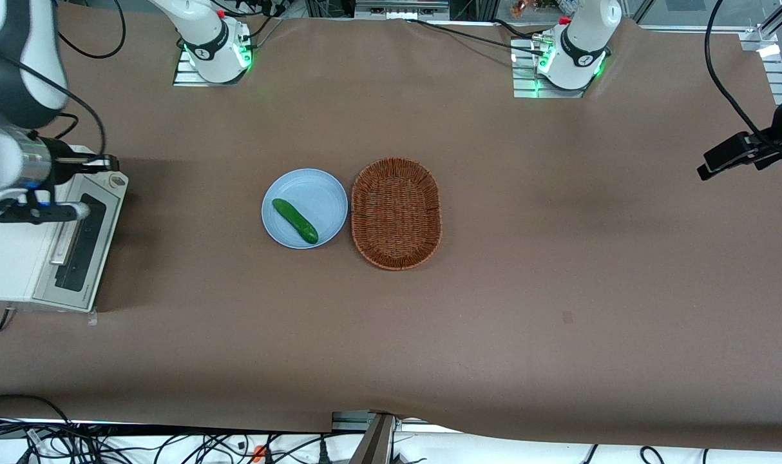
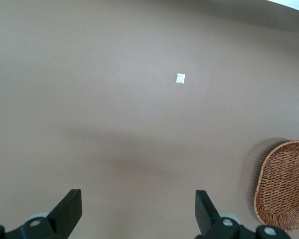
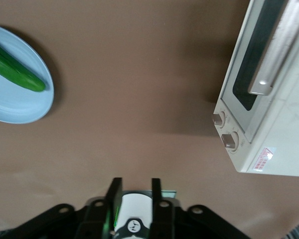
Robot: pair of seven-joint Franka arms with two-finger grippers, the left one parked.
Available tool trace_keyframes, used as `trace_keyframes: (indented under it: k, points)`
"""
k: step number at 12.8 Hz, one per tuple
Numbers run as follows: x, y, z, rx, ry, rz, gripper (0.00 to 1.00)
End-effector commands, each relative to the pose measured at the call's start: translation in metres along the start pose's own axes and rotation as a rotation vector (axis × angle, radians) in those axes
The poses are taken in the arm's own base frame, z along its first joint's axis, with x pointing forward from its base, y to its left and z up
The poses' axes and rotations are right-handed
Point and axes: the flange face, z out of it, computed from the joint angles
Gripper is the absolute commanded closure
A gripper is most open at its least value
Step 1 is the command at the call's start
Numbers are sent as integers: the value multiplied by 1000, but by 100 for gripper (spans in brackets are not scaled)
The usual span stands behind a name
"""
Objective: Open oven door with right arm only
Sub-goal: 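Move the right gripper down to the silver handle of the oven door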
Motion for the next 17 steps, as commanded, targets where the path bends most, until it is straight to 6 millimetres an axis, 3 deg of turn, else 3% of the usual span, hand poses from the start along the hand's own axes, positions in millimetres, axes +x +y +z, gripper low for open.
trace_keyframes:
  k: [1, 3, 6, 11, 17]
  points:
    - [21, -6, 29, -39, -35, -104, 99]
    - [35, -3, 51, -45, -42, -155, 100]
    - [51, 12, 76, -187, -34, -264, 100]
    - [67, 56, 84, -347, -45, -388, 100]
    - [88, 86, 92, -465, -14, -466, 100]
